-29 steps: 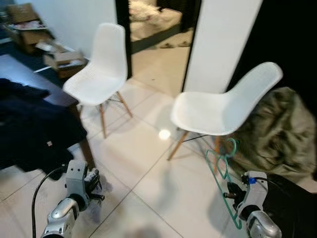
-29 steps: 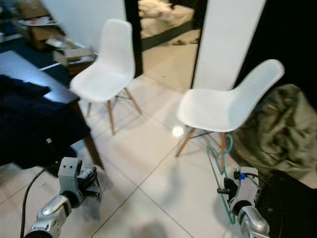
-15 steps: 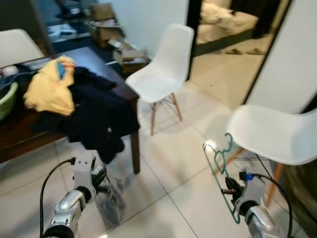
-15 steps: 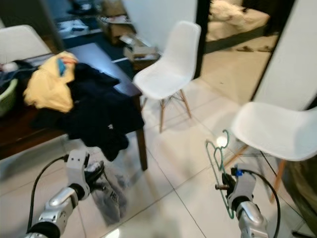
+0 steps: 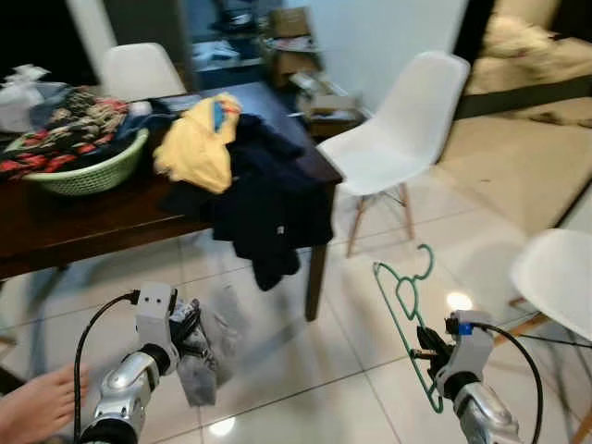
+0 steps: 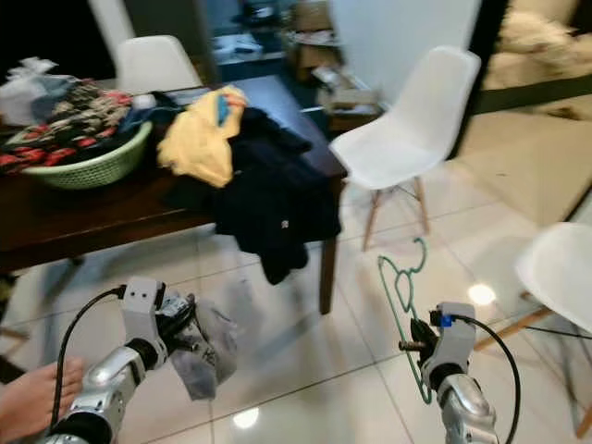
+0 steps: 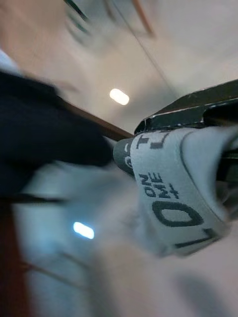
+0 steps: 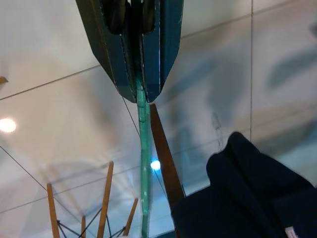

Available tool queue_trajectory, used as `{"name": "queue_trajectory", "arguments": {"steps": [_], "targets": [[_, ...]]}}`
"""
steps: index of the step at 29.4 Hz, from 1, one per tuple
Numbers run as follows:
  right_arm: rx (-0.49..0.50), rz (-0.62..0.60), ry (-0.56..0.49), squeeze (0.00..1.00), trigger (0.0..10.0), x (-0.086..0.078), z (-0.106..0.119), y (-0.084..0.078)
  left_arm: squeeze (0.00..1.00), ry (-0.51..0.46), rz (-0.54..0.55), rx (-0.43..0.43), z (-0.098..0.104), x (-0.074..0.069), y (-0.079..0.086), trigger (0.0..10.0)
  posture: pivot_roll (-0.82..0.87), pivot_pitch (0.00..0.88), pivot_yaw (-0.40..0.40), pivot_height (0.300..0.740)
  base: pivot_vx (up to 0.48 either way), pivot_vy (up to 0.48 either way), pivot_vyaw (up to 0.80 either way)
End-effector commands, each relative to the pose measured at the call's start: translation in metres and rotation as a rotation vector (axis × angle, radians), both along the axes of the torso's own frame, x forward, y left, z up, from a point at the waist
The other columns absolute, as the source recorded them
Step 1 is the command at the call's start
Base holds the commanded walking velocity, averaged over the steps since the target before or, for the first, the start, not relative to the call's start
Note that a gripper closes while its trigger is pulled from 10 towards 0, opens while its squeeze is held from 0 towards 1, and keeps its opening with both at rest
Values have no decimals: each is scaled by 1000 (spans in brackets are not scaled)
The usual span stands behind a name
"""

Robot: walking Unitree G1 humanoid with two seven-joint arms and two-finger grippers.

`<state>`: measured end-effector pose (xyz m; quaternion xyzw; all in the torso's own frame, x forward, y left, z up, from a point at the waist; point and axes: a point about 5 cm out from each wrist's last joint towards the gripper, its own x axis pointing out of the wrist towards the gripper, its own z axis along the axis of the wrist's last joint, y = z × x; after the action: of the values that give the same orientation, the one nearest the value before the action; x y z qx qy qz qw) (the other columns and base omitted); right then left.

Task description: Hang hanger

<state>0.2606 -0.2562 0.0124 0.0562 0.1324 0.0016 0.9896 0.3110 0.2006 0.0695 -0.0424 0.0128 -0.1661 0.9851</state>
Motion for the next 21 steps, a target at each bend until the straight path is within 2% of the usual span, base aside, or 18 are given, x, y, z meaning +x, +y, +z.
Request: {"name": "queue_trajectory", "arguments": {"steps": [1,2,5,9,11,15,18,19,21], "targets": [[3,-12,-2,0,10000,-2,-1,-2,0,-174,-63,-14,47,20,-8,10000,-39,85,-11,740,349,0,0],[3,-12,-2,0,10000,-2,-1,-2,0,-190,-59,-12,53,22,-7,10000,-39,85,-10,740,349,0,0],[9,-19,-7,0,10000,-2,-1,-1,0,-309,-45,-40,93,34,-1,10000,-44,85,-5,740,352,0,0],[12,-20,-10,0,10000,-3,-1,-1,0,-416,-59,-10,128,39,0,10000,-47,85,3,740,360,0,0],[14,-21,-11,0,10000,-3,-1,0,0,-456,-63,-2,140,40,0,10000,-46,83,7,740,360,0,0],[13,-24,-10,0,10000,-3,-2,0,0,-492,-62,-4,153,41,1,10000,-45,82,9,740,358,0,0],[9,-32,-6,0,10000,-4,-2,0,0,-534,-100,-45,175,40,-3,10000,-42,80,10,740,480,0,0],[9,-32,-6,0,10000,-4,-2,0,0,-534,-100,-45,175,40,-3,10000,-42,80,10,740,480,0,0],[13,-39,-10,0,10000,-4,-2,0,0,-585,-155,-49,197,37,-12,10000,-45,78,15,740,480,0,0]]}}
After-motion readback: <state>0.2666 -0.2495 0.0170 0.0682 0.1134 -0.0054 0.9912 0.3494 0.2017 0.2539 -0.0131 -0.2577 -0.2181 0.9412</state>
